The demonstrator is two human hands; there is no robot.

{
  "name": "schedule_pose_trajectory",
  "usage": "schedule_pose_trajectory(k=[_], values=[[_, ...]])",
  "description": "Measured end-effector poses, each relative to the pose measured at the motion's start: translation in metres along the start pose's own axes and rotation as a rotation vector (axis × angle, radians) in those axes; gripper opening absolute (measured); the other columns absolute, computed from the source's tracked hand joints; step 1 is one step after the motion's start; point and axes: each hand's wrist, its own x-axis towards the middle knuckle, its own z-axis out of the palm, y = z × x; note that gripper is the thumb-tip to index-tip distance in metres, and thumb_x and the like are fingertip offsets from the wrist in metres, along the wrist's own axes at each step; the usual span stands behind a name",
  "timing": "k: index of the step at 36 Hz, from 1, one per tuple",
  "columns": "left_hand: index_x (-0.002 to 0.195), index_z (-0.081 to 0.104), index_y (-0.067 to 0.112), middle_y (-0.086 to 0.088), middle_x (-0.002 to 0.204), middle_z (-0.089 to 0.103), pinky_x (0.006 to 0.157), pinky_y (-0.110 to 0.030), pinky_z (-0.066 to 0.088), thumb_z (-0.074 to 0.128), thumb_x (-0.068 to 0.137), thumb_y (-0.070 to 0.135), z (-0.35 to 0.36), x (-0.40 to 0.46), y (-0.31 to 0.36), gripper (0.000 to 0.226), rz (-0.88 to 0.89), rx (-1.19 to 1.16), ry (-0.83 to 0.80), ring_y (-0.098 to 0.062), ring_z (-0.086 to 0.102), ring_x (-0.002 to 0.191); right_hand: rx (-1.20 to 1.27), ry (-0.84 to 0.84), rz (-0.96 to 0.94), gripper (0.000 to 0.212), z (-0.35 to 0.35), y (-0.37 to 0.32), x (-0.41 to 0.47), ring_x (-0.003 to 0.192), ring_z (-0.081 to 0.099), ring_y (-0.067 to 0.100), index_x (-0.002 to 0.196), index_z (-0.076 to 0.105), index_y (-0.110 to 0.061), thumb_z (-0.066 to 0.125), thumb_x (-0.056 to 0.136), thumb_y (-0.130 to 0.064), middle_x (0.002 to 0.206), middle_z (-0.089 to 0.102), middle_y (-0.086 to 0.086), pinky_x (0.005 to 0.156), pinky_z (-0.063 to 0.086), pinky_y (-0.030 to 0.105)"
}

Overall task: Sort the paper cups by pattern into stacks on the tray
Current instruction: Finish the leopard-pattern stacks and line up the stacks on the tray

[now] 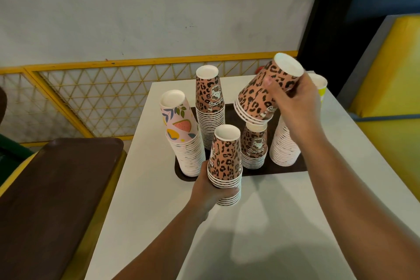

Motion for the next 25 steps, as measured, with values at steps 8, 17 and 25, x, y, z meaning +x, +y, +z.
schedule_pose_trajectory(k=[8, 17, 25], values=[[0.116, 0.049, 0.038, 0.006, 0.118, 0.066, 0.095, -0.041, 0.053, 0.088, 0.031, 0.031, 0.002, 0.0, 0.004, 0.094, 0.014, -0.003, -0.006, -0.015, 0.061, 0.111, -0.282, -0.014, -0.071, 0.058, 0.012, 0.043, -0.006, 0.106, 0.056, 0.015, 0.123, 0.051, -0.011, 0.074, 0.074, -0.034, 0.116, 0.062, 0.005, 0.09, 0.046, 0.031], [0.117, 0.048, 0.036, 0.005, 0.119, 0.066, 0.097, -0.041, 0.052, 0.088, 0.032, 0.03, 0.001, -0.002, 0.005, 0.093, 0.008, -0.02, -0.017, -0.016, 0.061, 0.112, -0.307, -0.165, 0.032, 0.073, 0.019, 0.067, -0.016, 0.121, 0.048, 0.017, 0.134, 0.04, -0.014, 0.075, 0.073, -0.034, 0.132, 0.052, 0.004, 0.091, 0.036, 0.019], [0.115, 0.049, 0.04, 0.006, 0.118, 0.066, 0.094, -0.038, 0.053, 0.087, 0.033, 0.03, 0.004, -0.001, 0.009, 0.092, 0.032, -0.034, -0.014, -0.014, 0.061, 0.111, -0.19, -0.323, -0.097, 0.078, 0.02, 0.035, -0.044, 0.125, 0.045, 0.005, 0.136, 0.039, -0.02, 0.057, 0.072, -0.061, 0.135, 0.051, -0.006, 0.103, 0.038, 0.025]])
